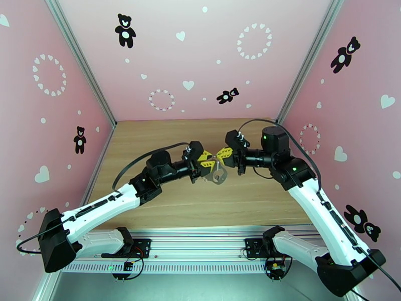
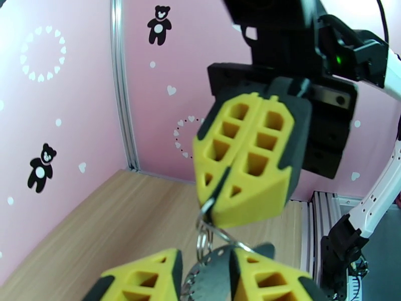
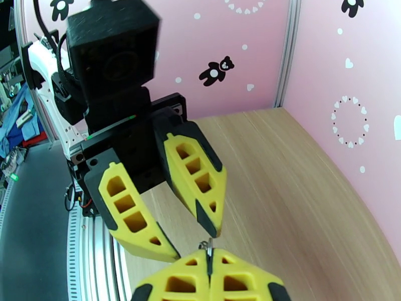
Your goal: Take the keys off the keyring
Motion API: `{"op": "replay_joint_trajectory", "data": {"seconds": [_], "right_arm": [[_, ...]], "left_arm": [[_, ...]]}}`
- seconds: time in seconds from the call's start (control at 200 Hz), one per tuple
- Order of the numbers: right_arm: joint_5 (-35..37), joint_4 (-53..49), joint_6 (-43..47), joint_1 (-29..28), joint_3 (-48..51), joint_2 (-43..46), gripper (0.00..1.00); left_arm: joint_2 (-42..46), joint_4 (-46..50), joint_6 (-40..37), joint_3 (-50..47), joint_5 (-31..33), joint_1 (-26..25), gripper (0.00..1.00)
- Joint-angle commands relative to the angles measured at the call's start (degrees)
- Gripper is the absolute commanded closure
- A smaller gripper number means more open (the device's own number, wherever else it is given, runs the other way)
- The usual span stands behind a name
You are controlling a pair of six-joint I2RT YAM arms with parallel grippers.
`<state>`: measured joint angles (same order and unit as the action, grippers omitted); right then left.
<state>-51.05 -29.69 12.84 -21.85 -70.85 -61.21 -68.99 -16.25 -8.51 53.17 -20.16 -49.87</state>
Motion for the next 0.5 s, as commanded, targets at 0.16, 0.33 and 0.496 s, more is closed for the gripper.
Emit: {"op": "replay_joint_trajectory", "data": {"seconds": [0.16,0.33,0.496], "right_arm": [[-11.00,3.85,-3.93,2.98,1.15,-0.22,1.00],[-14.09,2.51,-3.02,3.52,0.61,-0.67,1.00],[-15.89,0.64,-1.81,3.54,-0.02,-1.39,1.00]], "left_arm": [[-0.50,-0.17,-10.39,-1.19,-2.28,0.18,0.58],[-1.64,-1.41,-12.94,-0.46,-3.22,0.67,0.53],[-2.87,0.84,-14.58,1.49,-3.67,1.36,0.50]]}}
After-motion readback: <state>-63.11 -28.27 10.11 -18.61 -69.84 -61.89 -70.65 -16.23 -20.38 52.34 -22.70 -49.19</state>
